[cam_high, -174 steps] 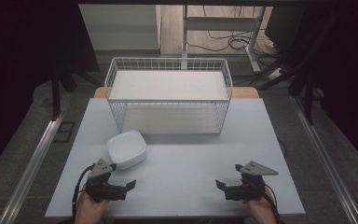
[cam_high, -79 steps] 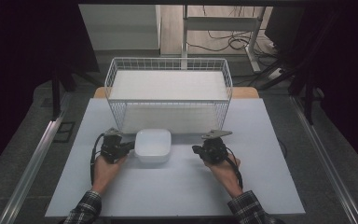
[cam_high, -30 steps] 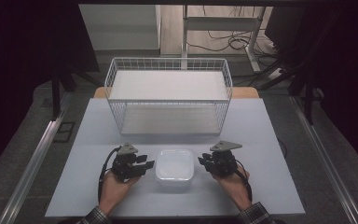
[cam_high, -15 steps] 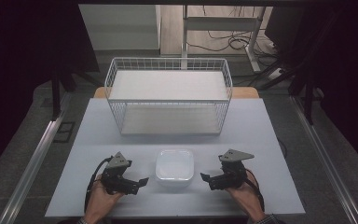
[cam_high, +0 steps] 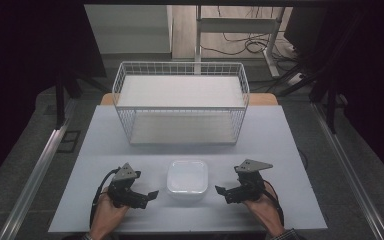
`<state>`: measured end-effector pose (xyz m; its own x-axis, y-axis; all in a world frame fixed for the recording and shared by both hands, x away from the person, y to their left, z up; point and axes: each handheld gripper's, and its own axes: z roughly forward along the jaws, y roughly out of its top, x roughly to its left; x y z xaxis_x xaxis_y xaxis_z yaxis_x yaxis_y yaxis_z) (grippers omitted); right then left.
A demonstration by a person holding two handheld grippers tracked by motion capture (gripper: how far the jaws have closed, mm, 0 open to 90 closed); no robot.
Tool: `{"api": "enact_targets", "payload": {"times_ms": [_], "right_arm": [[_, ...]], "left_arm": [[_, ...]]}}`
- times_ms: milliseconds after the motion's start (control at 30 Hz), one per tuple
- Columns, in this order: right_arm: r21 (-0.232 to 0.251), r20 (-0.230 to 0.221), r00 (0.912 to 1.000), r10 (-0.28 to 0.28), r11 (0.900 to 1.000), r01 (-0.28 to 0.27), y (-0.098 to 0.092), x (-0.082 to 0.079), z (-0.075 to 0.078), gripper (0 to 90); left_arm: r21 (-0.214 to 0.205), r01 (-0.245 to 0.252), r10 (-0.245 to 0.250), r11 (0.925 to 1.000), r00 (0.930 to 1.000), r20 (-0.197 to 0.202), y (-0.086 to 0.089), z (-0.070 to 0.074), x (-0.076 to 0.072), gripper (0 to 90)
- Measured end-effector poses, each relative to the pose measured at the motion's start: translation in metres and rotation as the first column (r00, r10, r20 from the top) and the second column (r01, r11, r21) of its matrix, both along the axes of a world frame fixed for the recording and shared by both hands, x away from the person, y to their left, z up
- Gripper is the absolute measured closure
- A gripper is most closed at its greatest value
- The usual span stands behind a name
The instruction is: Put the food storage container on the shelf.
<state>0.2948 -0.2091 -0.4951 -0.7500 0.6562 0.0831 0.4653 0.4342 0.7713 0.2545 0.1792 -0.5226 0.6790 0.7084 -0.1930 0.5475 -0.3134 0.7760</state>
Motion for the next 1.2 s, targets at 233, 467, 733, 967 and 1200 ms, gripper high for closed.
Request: {"api": "enact_targets", "payload": {"times_ms": [233, 467, 733, 967, 1200], "right_arm": [[0.019, -0.005, 0.9996, 0.026, 0.9995, -0.026, 0.008, 0.0, 0.004, 0.0], [0.012, -0.002, 1.0, 0.001, 0.9999, -0.001, 0.023, 0.003, 0.013, 0.0], [0.003, -0.032, 0.9993, 0.018, 0.9998, -0.018, 0.042, 0.007, 0.018, 4.0], [0.012, -0.064, 0.9968, 0.048, 0.9988, -0.048, 0.06, 0.017, 0.015, 10.2], [0.046, -0.177, 0.9828, 0.054, 0.9979, -0.046, 0.06, 0.021, 0.006, 19.3]], "left_arm": [[0.001, 0.031, -0.031, 0.9995, 0.9994, -0.016, -0.008, 0.009, 0.005, 1.2], [-0.056, 0.061, -0.063, 0.9966, 0.9974, -0.035, -0.02, 0.021, 0.018, 2.8], [-0.02, 0.105, -0.105, 0.9943, 0.9934, -0.046, -0.039, 0.024, 0.034, 8.6], [-0.007, 0.125, -0.125, 0.9921, 0.9896, -0.07, -0.056, 0.022, 0.051, 11.1], [-0.128, 0.168, -0.185, 0.9775, 0.9727, -0.14, -0.052, 0.011, 0.054, 16.3]]}}
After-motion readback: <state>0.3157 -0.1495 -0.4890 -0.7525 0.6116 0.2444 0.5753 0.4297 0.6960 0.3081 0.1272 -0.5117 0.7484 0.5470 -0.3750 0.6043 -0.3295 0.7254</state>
